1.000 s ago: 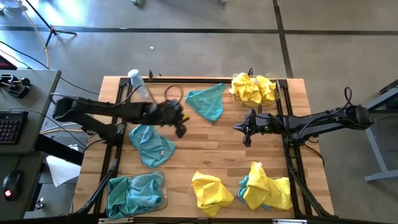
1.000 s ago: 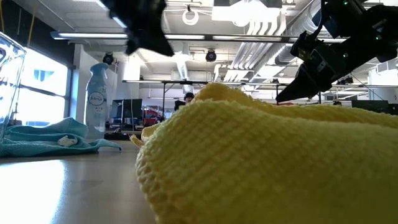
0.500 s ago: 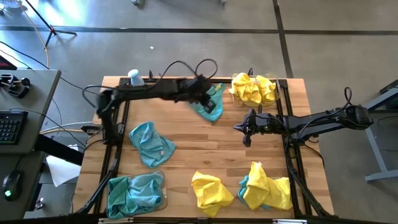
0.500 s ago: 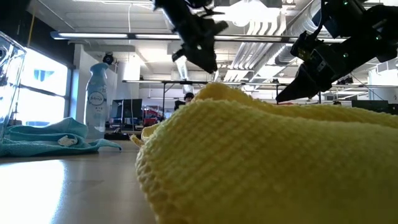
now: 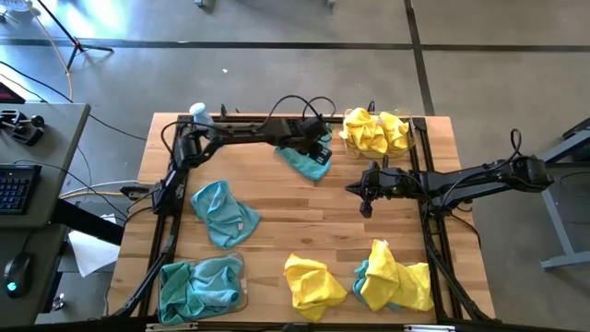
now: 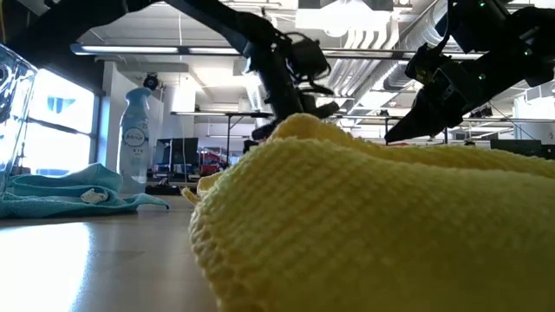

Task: Sort microfiber towel by color & place in baskets
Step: Put the blue microfiber towel into the bottom transparent bin

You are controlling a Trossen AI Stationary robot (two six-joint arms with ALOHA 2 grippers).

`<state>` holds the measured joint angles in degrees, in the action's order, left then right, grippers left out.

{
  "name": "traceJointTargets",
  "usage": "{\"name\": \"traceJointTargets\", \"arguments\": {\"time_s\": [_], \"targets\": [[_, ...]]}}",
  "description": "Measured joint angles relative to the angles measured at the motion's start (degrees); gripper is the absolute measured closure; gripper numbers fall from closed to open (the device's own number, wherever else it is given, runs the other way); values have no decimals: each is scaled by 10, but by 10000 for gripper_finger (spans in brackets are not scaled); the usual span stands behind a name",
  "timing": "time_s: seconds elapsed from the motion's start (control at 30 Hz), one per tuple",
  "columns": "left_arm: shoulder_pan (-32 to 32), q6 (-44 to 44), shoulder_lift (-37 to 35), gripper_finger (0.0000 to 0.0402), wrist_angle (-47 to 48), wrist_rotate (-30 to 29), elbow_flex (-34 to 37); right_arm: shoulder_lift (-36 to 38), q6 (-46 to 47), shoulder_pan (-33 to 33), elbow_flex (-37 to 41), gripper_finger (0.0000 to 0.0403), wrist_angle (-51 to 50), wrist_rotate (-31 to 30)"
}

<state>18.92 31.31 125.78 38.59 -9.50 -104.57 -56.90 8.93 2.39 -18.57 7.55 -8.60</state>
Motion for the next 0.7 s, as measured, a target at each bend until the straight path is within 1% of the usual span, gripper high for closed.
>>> {"name": "traceJointTargets", "arguments": {"time_s": [0.17,0.27,0.57,0.7], "targets": [[0,24,24,298,4,0,0,0,0,0,0,402,0,0],[2,40,24,298,6,0,0,0,0,0,0,402,0,0],[6,49,18,298,8,-1,0,0,0,0,0,402,0,0],[6,59,18,298,9,-21,0,0,0,0,0,402,0,0]]}}
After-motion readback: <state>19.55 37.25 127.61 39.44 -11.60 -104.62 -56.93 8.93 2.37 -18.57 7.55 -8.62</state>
